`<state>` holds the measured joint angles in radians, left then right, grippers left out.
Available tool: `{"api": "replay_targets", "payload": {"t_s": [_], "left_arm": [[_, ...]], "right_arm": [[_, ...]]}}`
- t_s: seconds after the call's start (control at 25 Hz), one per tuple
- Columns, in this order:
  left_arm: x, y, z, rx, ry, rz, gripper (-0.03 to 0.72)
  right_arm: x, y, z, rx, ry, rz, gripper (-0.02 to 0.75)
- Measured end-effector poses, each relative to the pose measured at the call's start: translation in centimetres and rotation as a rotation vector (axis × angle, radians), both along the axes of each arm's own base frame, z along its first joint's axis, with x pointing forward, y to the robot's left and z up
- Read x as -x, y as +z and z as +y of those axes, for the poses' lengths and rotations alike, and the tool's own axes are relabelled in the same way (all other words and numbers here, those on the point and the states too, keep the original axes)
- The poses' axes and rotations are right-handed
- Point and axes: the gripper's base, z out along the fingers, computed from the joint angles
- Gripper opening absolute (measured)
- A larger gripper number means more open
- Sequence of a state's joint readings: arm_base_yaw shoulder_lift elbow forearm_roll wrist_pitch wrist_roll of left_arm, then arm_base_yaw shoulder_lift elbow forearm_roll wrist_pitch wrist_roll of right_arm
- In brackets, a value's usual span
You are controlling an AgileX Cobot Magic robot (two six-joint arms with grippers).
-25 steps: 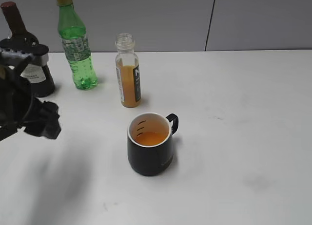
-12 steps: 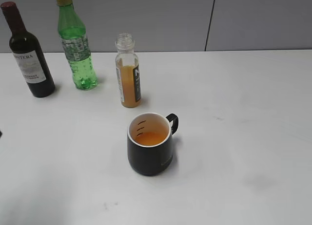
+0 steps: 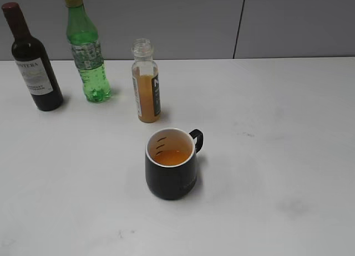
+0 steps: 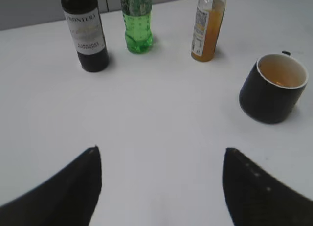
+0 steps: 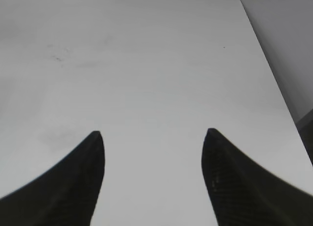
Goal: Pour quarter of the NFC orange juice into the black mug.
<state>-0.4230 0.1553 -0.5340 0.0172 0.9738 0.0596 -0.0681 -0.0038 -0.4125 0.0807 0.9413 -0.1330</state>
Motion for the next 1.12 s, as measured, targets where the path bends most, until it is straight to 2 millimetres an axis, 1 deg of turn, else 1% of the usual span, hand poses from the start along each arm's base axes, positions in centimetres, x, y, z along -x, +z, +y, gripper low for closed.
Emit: {"api": "replay_targets", "payload": {"t_s": [0.04,0.12,0.24,0.32,0.4,0.96,1.12], "left_arm": [[0.7,-0.4,0.4,0.012,0.002,-0.038,0.592],[1.8,-0.6,0.9,0.033,0.006,-0.107,0.592],[2.2,-1.1,1.2,0.005,0.004,-0.086,0.592],[2.2,-1.9,1.1,-0.012,0.0,-0.032,0.592],[2.2,-2.2,1.1,-0.018,-0.001,-0.013,0.592],[2.2,-2.3,1.1,-0.022,0.007,-0.009,0.585],[2.3,-2.3,1.1,-0.023,0.101,-0.007,0.562]], "right_arm": [[0.0,0.0,0.0,0.0,0.0,0.0,0.48],[0.0,0.0,0.0,0.0,0.0,-0.001,0.48],[0.0,0.0,0.0,0.0,0.0,-0.001,0.48],[0.0,0.0,0.0,0.0,0.0,0.0,0.48],[0.0,0.0,0.0,0.0,0.0,0.0,0.48],[0.0,0.0,0.0,0.0,0.0,0.0,0.48],[0.0,0.0,0.0,0.0,0.0,0.0,0.48]]}}
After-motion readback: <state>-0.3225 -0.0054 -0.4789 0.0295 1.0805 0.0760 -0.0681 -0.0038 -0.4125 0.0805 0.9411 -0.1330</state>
